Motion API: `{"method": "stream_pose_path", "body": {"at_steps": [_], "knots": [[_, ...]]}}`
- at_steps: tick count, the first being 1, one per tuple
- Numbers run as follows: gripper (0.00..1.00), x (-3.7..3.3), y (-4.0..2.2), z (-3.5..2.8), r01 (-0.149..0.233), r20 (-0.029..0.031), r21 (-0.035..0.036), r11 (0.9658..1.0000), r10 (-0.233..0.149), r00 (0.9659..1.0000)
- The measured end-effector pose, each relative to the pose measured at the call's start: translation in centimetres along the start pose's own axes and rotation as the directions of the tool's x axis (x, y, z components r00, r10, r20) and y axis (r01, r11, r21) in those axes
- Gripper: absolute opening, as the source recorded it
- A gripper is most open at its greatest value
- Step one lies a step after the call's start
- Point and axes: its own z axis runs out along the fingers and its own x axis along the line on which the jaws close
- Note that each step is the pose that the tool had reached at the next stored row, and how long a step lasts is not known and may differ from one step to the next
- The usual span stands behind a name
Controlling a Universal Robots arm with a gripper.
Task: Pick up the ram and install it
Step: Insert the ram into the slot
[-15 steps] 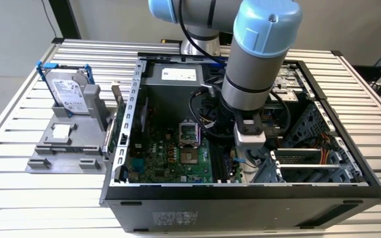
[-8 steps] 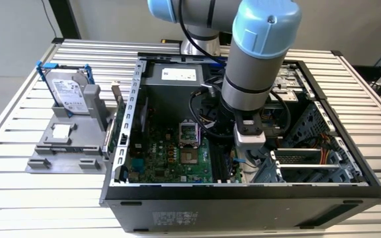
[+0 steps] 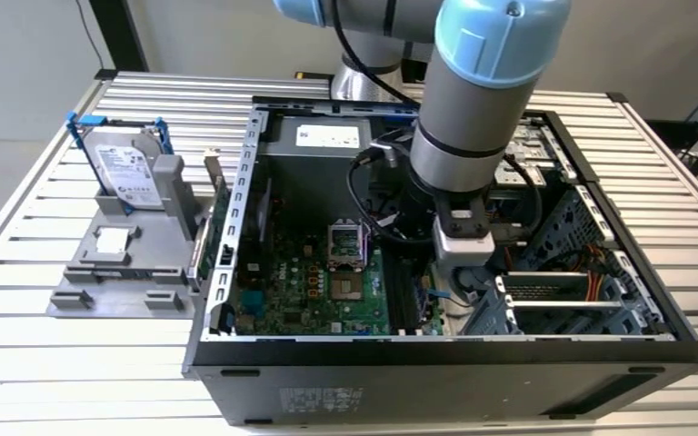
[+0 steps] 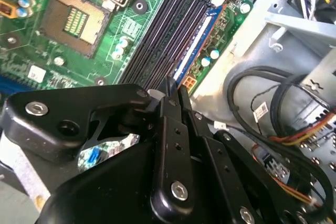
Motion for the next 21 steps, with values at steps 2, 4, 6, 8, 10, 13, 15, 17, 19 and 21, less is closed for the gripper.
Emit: {"method": "stream_pose_path", "body": {"at_steps": [2, 4, 6, 8, 10, 13, 15, 17, 19, 21], "knots": [[0.0, 0.03, -0.02, -0.74, 0.0, 0.0002, 0.0012, 1.0, 0.0, 1.0], [0.0, 0.04, -0.02, -1.07, 0.0, 0.0002, 0.0074, 1.0, 0.0, 1.0], [0.0, 0.04, -0.01, -1.06, 0.0, 0.0003, 0.0129, 0.9999, 0.0, 1.0], [0.0, 0.04, -0.01, -0.73, 0.0, 0.0002, 0.0139, 0.9999, 0.0, 1.0], [0.0, 0.05, 0.01, -0.37, -0.001, 0.0003, 0.0137, 0.9999, 0.001, 1.0], [0.0, 0.05, 0.05, 0.0, -0.001, -0.0008, 0.0243, 0.9997, 0.001, 1.0], [0.0, 0.05, 0.18, 0.02, -0.002, -0.0038, 0.058, 0.9983, 0.002, 1.0], [0.0, 0.05, 0.31, 0.01, -0.003, -0.0063, 0.0935, 0.9956, 0.003, 1.0], [0.0, 0.04, 0.56, 0.04, -0.003, -0.0096, 0.1139, 0.9935, 0.004, 0.9999], [0.0, 0.05, 0.82, 0.06, -0.002, -0.0183, 0.121, 0.9926, 0.004, 0.9998]]}}
